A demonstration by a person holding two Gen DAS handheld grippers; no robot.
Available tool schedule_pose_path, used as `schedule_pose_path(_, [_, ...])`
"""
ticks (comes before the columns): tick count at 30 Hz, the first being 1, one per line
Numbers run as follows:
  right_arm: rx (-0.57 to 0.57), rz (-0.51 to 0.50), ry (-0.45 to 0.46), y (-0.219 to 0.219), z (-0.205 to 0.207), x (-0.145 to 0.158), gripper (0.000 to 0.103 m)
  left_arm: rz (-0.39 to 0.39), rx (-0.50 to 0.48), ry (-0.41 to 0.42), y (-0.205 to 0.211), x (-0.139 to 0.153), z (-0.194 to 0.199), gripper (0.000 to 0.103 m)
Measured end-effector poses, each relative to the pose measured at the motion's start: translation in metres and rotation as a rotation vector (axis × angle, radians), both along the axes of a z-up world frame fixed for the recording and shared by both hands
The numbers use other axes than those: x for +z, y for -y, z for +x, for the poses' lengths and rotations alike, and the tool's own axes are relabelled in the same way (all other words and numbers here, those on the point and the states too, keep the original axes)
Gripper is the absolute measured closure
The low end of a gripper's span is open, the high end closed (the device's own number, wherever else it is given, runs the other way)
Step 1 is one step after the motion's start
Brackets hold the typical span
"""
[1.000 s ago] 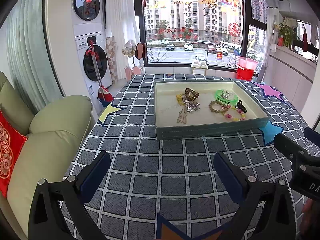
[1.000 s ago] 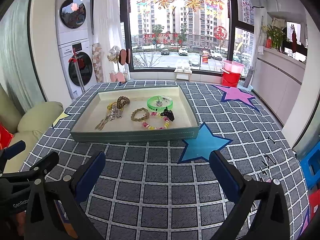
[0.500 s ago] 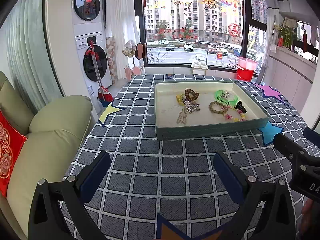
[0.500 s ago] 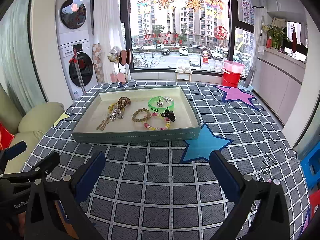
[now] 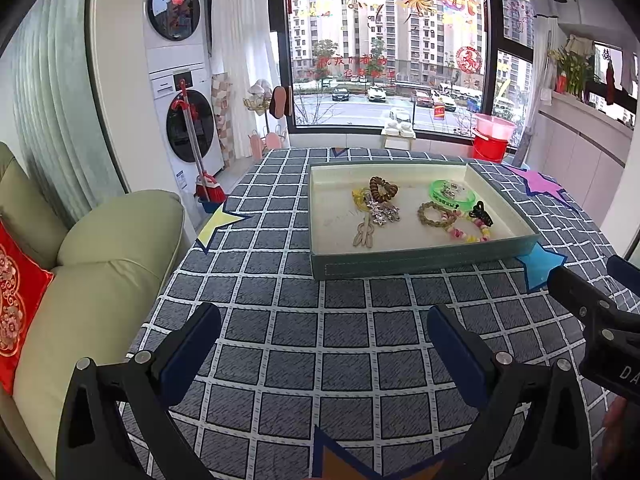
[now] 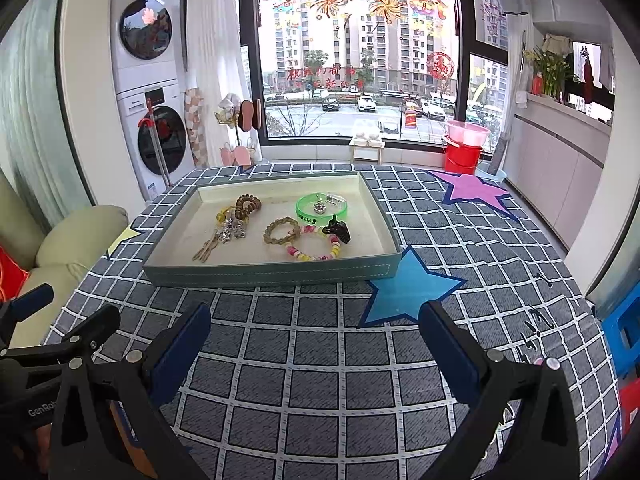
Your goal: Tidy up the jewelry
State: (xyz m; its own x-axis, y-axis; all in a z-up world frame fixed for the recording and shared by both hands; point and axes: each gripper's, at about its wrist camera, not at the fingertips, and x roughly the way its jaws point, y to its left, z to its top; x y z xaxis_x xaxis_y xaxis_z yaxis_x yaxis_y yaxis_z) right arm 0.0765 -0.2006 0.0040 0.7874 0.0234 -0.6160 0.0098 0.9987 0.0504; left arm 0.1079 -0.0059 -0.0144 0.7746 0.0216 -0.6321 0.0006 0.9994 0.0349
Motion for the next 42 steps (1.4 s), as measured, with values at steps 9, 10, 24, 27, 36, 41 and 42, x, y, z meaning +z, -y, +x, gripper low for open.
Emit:
schedule_pose_path(9, [0.000, 0.000, 0.001, -0.0001, -0.0001, -0.0001, 0.000, 0.001, -0.005, 0.003, 0.0016, 0.0008, -0.0014, 0.000])
schedule_pose_path(10, [-0.001, 0.000, 0.000, -0.0003, 0.0000, 0.0001, 0.000, 0.001, -0.005, 0.002, 0.0016, 0.0008, -0.0013, 0.000])
schedule_pose_path(24, [-0.001, 0.002, 0.004, -0.0003, -0.0009, 0.0028, 0.000, 0.003, -0.007, 0.006, 0.0020, 0.0029, -0.0015, 0.000])
schedule_pose_path(27, [0.000, 0.001, 0.004, 0.0006, -0.0008, 0.0020, 0.000, 0.002, -0.005, 0.005, 0.0021, 0.0027, -0.0015, 0.000])
schedule_pose_path(36, [0.001, 0.002, 0.003, -0.0003, -0.0010, 0.0021, 0.000, -0.001, 0.000, 0.001, -0.0003, 0.0033, -0.0009, 0.000])
schedule_pose_path(41, [0.000, 0.001, 0.003, -0.0004, -0.0010, 0.0019, 0.000, -0.006, -0.004, -0.001, -0.0012, 0.0028, -0.0005, 0.000])
schedule_pose_path(42, [-0.001, 0.001, 0.003, 0.0002, -0.0010, 0.0014, 0.000, -0.006, -0.005, -0.001, -0.0013, 0.0027, -0.0007, 0.000])
